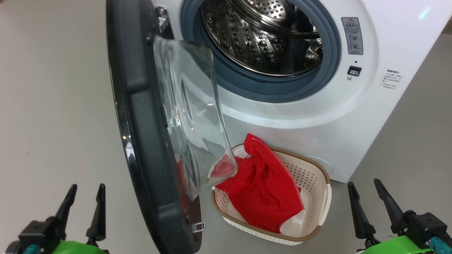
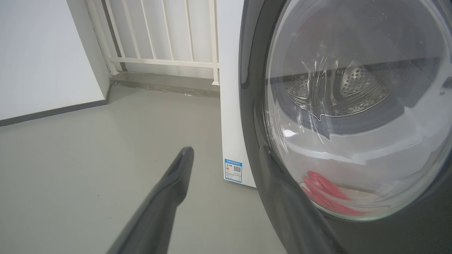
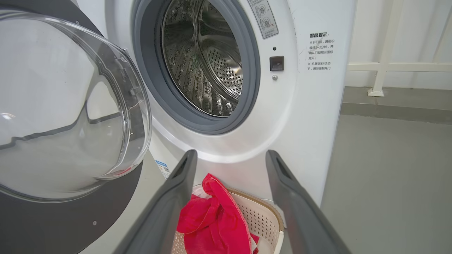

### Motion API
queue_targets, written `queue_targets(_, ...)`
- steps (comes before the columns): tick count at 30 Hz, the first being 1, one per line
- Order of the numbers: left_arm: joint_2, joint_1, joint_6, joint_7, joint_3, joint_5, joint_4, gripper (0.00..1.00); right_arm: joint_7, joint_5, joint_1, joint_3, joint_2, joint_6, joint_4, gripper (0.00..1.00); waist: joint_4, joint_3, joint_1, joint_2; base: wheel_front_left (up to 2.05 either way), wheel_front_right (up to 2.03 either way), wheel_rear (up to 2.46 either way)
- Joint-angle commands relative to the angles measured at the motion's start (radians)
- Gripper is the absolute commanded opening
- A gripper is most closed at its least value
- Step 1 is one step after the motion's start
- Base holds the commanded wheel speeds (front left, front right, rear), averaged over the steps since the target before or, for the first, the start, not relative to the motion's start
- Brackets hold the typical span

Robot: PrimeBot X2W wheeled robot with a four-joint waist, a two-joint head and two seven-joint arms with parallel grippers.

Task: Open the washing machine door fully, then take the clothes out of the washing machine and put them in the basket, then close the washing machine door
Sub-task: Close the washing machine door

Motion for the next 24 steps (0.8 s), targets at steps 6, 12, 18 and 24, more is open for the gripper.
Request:
queue_targets(6,0.023,-0.015,-0.005,-0.012,0.035,-0.01,-0.037,1.0,-0.006,0.007,-0.018,0.02,-0.005,0.006,-0.023,1.0,0.001,-0.001,0.0,0.0,0.0,0.0,0.0)
queue_targets(12,0.019,-0.015,-0.005,-0.012,0.039,-0.041,-0.068,0.0,-0.006,0.009,-0.019,0.021,-0.005,0.006,-0.021,1.0,0.001,-0.001,0.0,0.0,0.0,0.0,0.0)
queue_targets(18,0.012,-0.009,-0.005,-0.012,0.021,-0.171,-0.148,0.0,-0.006,0.011,-0.02,0.023,-0.005,0.006,-0.021,1.0,0.0,-0.002,0.0,0.0,0.0,0.0,0.0)
queue_targets(24,0.073,0.018,-0.005,-0.012,-0.05,-0.256,-0.261,0.0,-0.006,0.014,-0.022,0.025,-0.005,0.006,-0.019,1.0,-0.004,-0.001,0.0,0.0,0.0,0.0,0.0)
